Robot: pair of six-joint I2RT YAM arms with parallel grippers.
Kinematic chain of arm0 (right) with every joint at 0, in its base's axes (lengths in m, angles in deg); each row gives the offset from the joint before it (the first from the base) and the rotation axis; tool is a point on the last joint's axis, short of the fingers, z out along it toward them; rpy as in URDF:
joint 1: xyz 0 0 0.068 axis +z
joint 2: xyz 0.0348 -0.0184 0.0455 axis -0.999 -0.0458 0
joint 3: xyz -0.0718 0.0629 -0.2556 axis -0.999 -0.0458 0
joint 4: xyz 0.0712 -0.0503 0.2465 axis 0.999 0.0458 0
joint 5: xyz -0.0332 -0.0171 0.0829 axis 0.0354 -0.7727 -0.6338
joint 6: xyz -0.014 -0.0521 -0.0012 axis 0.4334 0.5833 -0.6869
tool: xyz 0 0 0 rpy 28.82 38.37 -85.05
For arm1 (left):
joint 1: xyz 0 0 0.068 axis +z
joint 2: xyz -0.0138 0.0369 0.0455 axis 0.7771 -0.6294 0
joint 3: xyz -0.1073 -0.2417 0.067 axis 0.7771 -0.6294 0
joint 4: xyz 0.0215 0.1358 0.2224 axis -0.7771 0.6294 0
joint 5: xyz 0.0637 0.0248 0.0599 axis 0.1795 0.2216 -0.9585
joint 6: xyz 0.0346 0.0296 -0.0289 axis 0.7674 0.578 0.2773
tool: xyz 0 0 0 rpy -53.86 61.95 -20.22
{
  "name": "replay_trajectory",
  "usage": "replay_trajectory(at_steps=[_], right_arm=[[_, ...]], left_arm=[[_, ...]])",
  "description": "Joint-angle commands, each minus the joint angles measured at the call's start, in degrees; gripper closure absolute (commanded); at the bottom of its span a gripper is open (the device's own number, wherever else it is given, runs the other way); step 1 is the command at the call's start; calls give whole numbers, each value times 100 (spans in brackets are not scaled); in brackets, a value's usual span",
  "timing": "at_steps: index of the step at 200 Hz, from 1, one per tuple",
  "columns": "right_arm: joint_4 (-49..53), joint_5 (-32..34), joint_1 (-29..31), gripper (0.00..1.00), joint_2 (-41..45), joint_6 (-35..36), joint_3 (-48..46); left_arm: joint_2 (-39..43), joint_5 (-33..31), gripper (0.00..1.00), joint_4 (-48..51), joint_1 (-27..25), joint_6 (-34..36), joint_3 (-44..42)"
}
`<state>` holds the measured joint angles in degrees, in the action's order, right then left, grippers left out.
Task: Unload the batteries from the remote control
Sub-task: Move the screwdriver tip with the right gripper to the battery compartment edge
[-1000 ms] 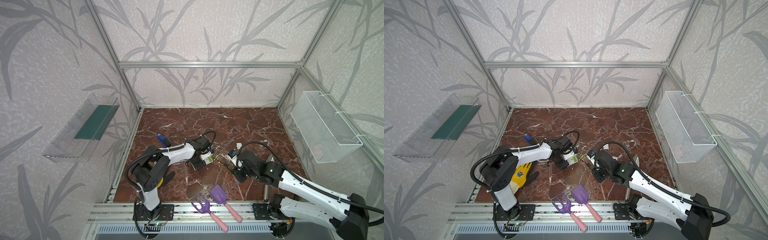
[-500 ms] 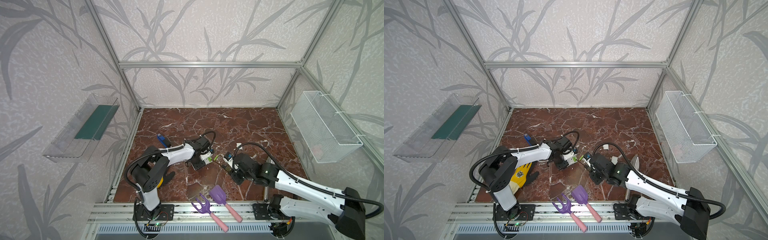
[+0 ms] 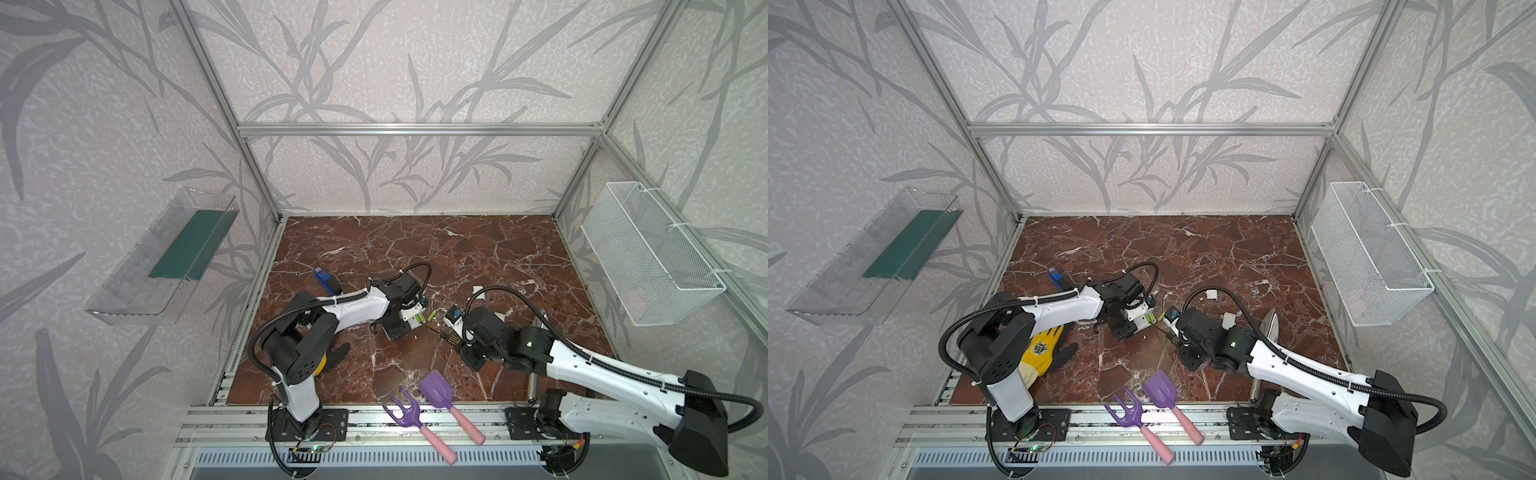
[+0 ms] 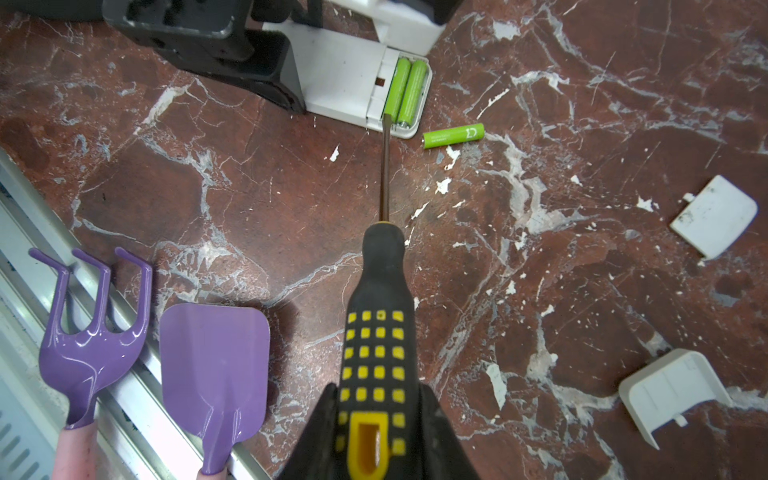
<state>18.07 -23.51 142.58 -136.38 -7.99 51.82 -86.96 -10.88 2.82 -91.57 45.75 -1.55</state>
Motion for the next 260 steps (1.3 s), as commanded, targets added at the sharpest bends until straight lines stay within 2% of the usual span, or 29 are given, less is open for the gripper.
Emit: replay_trajectory(at_steps=[1, 156, 260], right_arm=[[32, 34, 44, 100, 6, -69, -17], [288, 19, 52, 100, 191, -157, 21], [-36, -69, 52, 100, -16, -124, 20]], left_arm=[[23, -344, 47, 180, 28, 162, -118], [31, -370, 48, 180, 23, 175, -120], [31, -352, 49, 197, 15, 167, -102]])
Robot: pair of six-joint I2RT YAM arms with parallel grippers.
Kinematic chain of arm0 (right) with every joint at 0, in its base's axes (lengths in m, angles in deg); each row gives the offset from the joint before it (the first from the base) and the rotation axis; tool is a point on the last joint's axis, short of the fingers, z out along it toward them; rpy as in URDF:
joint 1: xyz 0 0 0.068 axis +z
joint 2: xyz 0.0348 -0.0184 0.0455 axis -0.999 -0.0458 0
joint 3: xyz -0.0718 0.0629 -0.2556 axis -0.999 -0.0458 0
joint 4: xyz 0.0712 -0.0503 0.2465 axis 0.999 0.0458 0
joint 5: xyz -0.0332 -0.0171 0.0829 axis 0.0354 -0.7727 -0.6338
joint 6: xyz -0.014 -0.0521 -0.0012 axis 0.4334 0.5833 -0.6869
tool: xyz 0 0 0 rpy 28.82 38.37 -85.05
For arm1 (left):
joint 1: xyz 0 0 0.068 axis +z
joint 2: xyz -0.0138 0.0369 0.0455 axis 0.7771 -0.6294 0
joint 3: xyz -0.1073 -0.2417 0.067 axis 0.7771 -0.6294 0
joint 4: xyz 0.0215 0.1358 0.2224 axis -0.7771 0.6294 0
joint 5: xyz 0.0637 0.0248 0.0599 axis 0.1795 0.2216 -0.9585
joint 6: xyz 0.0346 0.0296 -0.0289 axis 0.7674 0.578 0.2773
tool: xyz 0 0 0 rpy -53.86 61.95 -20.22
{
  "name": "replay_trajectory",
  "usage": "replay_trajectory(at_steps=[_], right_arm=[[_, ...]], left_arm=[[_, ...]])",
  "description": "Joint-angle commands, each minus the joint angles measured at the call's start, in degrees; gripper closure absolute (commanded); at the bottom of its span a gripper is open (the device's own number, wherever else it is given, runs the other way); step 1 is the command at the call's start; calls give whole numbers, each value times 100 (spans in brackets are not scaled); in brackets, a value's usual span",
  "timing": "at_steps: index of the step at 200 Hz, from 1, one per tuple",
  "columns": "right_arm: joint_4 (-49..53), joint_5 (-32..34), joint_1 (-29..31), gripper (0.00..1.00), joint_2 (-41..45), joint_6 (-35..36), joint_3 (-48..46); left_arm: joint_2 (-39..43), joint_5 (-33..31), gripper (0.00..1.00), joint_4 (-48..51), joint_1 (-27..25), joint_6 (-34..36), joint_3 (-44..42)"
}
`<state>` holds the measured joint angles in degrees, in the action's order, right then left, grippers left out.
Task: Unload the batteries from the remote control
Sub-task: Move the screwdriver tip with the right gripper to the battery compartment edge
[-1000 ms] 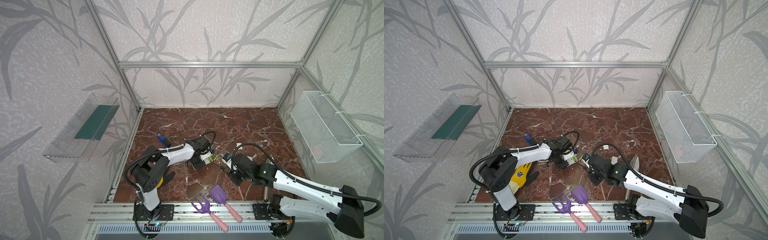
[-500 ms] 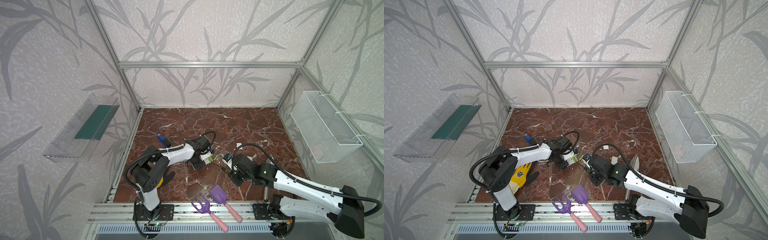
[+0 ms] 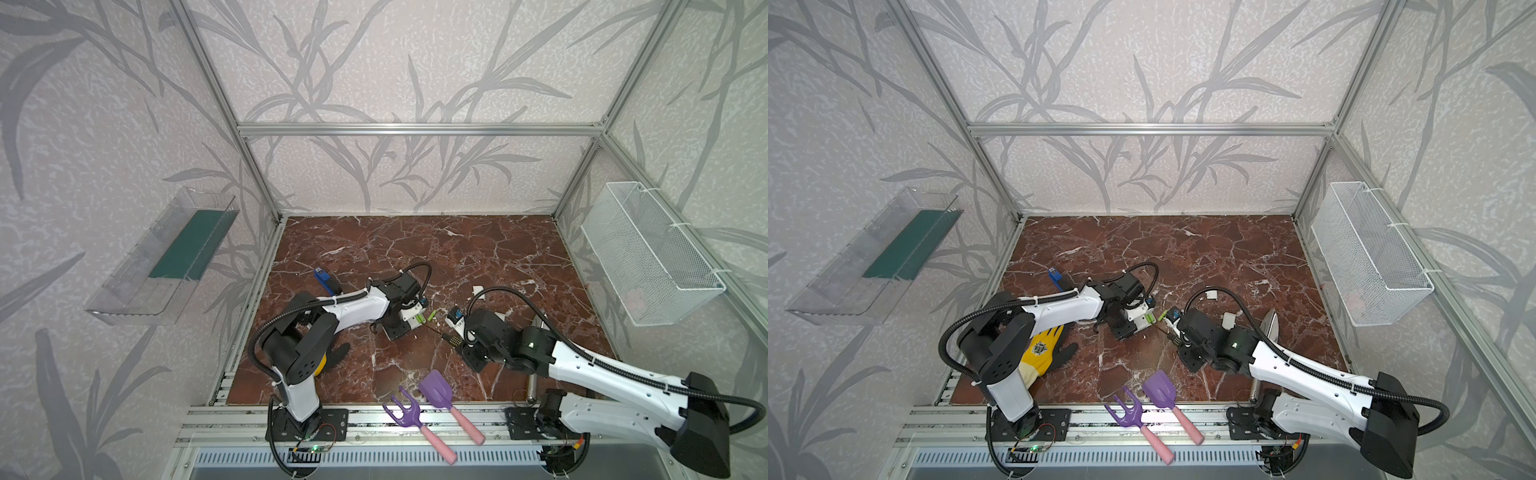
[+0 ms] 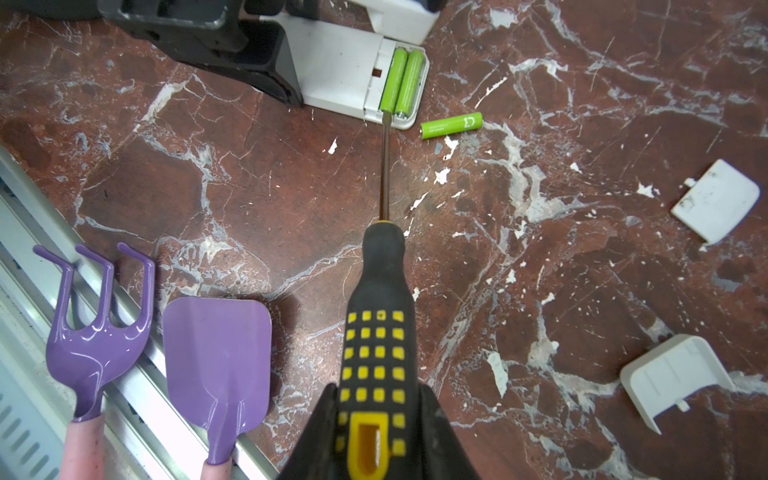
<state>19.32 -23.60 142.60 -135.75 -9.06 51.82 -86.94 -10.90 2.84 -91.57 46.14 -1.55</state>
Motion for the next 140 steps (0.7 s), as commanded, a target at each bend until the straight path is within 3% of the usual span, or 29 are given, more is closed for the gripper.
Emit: replay_trajectory(at_steps=[1, 140], right_arm=[[-157, -61, 50, 100, -86, -20, 20], [-806, -14, 50, 100, -281, -230, -358]], left_arm=[[25, -346, 49, 195, 19, 130, -98], [50, -136, 53, 222, 0, 176, -94]])
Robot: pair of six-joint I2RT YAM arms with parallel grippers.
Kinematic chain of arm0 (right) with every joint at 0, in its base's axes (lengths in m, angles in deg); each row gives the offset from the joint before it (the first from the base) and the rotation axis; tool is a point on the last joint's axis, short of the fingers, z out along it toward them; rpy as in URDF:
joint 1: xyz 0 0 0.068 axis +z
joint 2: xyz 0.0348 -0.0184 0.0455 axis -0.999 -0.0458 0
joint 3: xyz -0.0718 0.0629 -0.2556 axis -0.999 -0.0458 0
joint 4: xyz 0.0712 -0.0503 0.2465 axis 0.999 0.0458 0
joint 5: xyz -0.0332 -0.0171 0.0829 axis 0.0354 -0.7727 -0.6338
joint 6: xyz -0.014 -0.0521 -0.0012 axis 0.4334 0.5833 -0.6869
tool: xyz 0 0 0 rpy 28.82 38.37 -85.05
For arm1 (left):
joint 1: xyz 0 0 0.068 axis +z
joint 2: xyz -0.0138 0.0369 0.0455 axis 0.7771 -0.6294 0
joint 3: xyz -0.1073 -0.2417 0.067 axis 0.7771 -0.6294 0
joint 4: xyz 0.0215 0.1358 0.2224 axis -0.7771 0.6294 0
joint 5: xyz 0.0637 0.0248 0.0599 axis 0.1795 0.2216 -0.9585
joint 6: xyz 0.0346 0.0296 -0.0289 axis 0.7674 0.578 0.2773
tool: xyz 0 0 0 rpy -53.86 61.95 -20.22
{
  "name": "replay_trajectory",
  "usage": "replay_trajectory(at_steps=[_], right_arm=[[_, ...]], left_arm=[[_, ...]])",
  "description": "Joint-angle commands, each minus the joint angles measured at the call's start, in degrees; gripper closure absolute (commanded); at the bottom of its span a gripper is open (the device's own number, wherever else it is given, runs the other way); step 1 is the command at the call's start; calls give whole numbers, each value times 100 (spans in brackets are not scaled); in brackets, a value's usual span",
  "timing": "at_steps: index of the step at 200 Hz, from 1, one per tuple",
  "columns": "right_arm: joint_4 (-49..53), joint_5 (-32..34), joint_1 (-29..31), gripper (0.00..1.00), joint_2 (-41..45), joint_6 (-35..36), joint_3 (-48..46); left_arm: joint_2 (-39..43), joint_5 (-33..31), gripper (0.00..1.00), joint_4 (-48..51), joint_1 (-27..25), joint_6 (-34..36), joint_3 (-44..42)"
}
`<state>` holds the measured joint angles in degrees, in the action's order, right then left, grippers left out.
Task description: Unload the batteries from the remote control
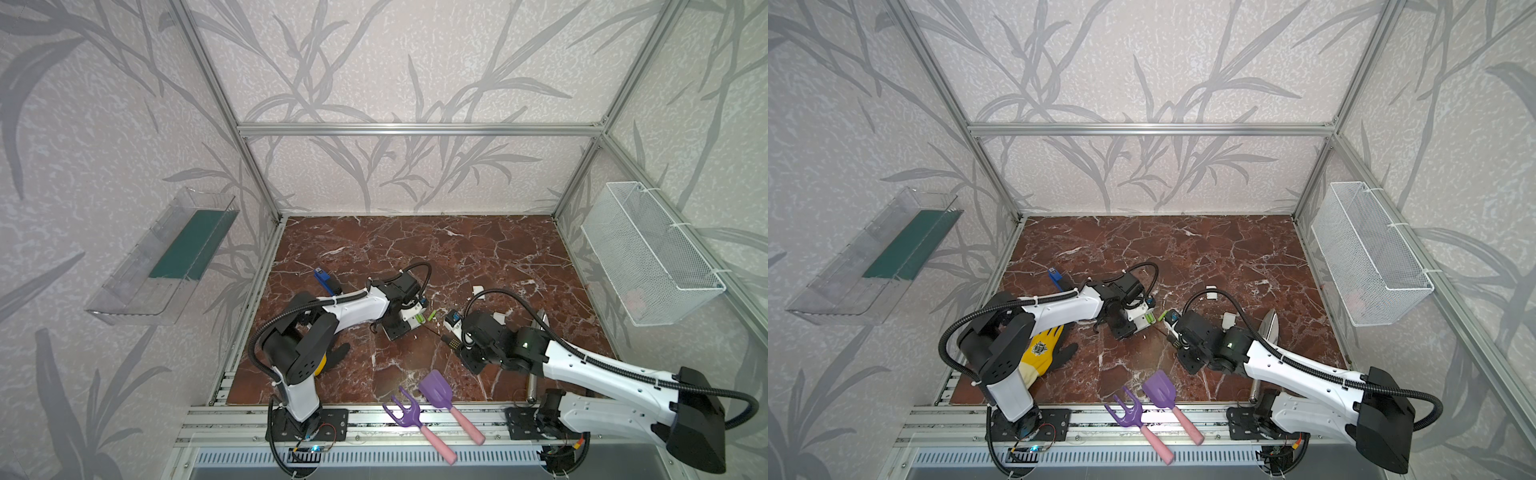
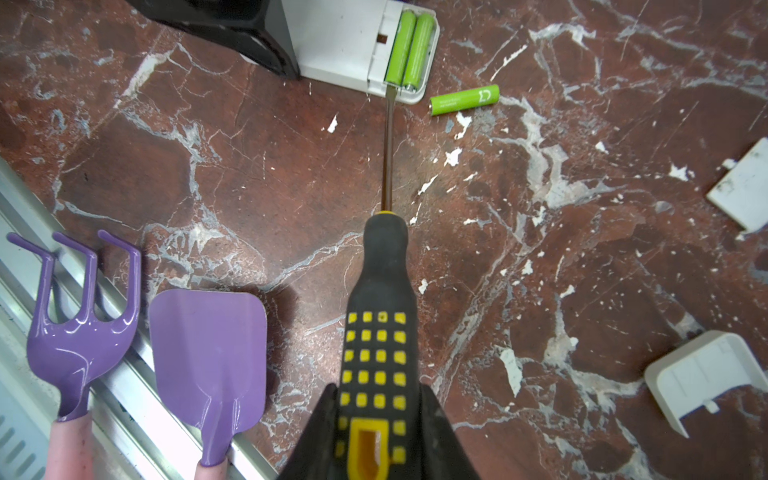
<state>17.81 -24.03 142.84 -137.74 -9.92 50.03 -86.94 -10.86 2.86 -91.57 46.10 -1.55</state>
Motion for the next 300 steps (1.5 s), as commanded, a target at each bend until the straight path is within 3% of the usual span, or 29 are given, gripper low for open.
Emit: replay_trajectory(at_steps=[1, 88, 161, 219, 300], right_arm=[[-667, 28, 26, 100, -80, -151, -183], [-2078, 335, 281, 100, 196, -788, -1133], [-2729, 985, 721, 100, 52, -909, -1347], [-2061, 1222, 723, 100, 302, -913, -1254], [-1066, 1038, 847, 100, 455, -763, -928]], left_arm=[[50, -138, 53, 219, 3, 180, -89], [27, -32, 54, 260, -48, 198, -102], [11, 74, 54, 320, -73, 202, -94], [-37, -185, 54, 340, -82, 140, -61], [-224, -685, 55, 588, -93, 9, 195]])
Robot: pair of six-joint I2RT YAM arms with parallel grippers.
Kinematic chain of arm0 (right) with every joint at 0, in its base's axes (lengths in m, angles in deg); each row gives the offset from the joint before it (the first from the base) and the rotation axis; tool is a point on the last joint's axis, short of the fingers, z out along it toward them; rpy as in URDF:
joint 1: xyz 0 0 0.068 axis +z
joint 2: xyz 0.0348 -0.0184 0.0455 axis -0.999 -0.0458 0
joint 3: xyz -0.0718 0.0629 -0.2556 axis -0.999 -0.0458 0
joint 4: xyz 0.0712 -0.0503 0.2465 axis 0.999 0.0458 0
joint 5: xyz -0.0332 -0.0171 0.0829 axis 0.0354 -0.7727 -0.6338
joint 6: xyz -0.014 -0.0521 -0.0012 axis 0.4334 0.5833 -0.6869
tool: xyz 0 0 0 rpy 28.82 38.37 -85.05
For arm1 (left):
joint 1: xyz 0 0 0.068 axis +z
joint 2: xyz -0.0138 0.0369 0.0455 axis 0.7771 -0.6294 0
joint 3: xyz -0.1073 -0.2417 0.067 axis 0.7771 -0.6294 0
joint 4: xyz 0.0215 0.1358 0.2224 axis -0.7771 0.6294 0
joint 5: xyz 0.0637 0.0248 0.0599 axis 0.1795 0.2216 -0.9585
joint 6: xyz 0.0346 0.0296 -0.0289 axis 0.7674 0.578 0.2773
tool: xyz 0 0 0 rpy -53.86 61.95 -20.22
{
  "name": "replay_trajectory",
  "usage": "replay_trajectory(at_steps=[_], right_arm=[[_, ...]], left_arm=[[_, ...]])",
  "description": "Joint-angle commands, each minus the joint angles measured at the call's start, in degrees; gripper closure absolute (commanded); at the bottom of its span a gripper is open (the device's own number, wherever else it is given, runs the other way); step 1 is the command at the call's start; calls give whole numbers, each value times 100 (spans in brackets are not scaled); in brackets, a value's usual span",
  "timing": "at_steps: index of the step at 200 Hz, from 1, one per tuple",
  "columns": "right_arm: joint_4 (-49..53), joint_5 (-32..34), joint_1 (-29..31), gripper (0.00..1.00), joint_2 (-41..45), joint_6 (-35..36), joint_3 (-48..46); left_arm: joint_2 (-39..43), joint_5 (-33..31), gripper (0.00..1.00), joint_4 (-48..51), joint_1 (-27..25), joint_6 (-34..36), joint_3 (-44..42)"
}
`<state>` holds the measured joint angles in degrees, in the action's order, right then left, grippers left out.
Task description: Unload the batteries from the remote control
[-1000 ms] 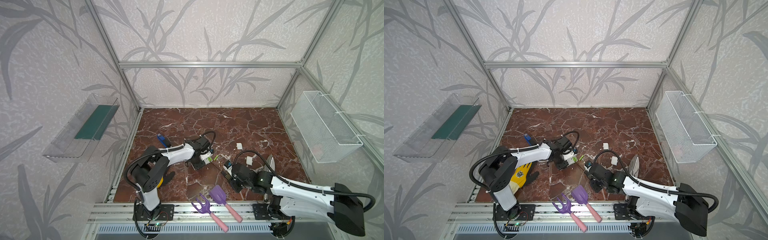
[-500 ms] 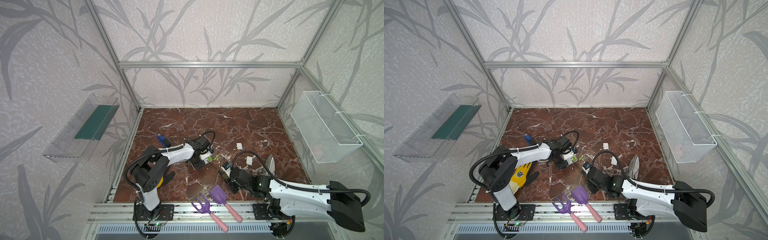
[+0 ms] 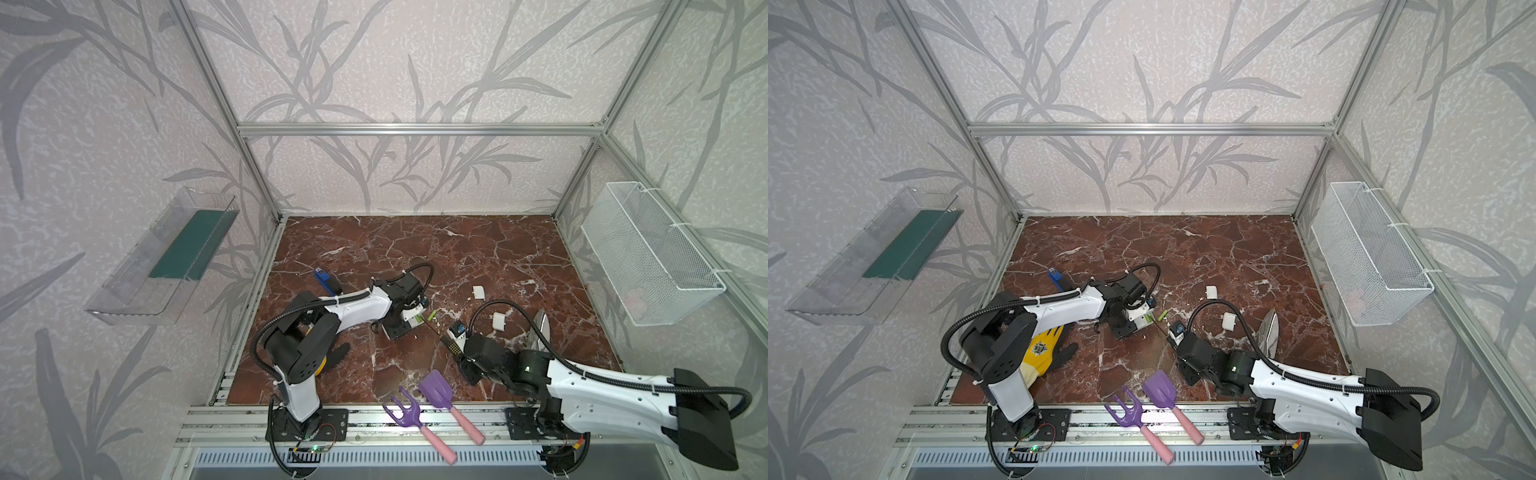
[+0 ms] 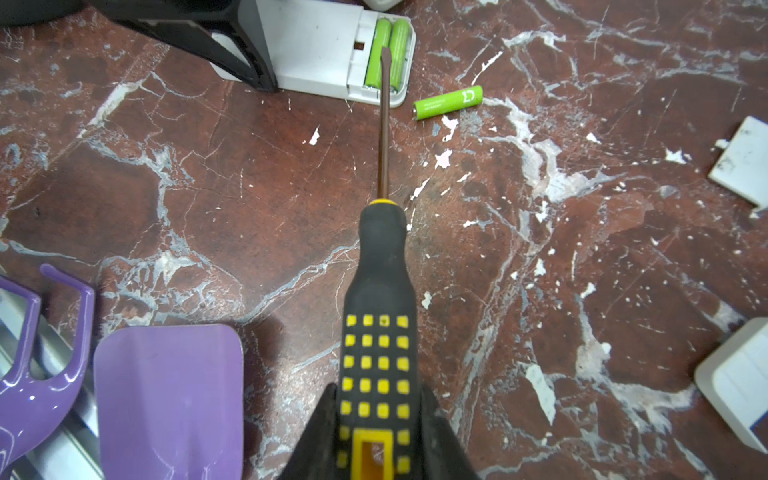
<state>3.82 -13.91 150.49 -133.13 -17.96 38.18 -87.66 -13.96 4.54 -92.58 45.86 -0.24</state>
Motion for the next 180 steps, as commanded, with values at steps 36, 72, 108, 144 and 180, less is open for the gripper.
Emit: replay_trajectory(at_steps=[36, 72, 108, 144, 180], right_arm=[[377, -18, 183, 100, -204, -16, 277], [226, 42, 217, 100, -205, -47, 263], [174, 64, 221, 100, -239, 14, 327], [188, 87, 220, 100, -369, 19, 347], [122, 62, 219, 100, -498, 28, 348]], left_arm=[[-101, -442, 56, 447, -3, 28, 74], [-96, -506, 56, 465, -47, 46, 74], [-110, -572, 56, 490, -81, 64, 83], [-100, -584, 56, 508, -93, 63, 91], [-110, -581, 56, 518, -108, 64, 109]])
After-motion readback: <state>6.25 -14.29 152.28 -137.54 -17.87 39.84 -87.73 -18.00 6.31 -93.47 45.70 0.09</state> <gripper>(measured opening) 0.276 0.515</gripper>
